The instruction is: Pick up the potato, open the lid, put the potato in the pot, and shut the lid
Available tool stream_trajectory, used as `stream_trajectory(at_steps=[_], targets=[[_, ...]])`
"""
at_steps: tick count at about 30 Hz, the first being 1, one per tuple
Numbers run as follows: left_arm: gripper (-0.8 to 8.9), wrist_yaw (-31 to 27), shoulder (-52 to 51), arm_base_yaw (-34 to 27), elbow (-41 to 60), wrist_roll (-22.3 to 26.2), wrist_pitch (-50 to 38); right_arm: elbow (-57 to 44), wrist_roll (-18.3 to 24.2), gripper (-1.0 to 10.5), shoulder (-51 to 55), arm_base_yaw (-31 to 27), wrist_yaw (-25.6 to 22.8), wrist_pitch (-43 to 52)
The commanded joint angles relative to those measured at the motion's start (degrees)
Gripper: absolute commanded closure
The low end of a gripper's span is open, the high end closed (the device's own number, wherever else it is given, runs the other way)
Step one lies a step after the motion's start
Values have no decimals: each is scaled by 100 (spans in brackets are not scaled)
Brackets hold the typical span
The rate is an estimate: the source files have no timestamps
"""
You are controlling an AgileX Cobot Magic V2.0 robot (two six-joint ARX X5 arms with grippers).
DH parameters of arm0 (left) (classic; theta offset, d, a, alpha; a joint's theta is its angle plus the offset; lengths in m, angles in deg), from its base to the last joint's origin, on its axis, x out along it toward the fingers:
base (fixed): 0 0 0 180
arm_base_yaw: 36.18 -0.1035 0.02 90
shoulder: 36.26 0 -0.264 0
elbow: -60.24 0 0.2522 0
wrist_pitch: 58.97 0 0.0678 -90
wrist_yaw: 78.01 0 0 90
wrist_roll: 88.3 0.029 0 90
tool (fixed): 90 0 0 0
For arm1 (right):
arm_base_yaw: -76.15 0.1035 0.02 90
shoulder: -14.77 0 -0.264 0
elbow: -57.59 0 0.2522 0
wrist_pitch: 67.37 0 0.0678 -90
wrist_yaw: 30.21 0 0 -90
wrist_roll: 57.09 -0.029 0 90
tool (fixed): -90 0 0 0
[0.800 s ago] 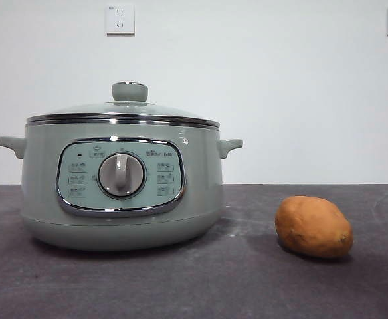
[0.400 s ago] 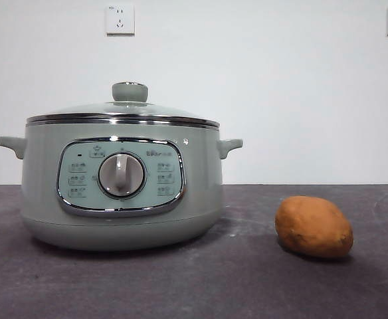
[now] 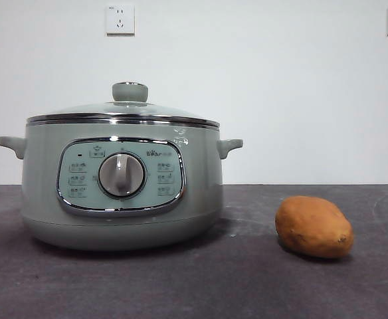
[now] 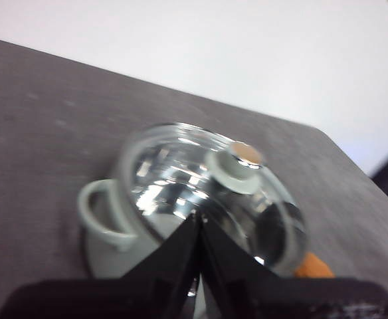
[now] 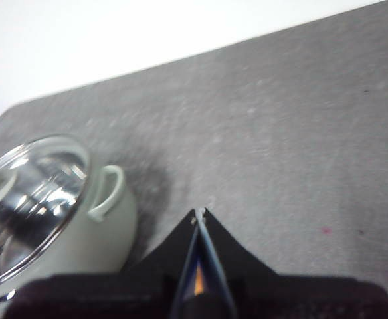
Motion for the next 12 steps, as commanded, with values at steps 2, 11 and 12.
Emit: stream_trajectory(at_steps=[2, 11, 12], targets=[[819, 680, 721, -11, -494, 369, 175, 721, 503, 948, -629, -9, 546, -575], [624, 1161, 1845, -7, -1209, 647, 356, 1261, 1054, 737, -1488, -9, 1722, -1145], [489, 1141, 1923, -4, -1255, 647, 358, 1261, 1040, 603, -1541, -9, 1718, -1161]])
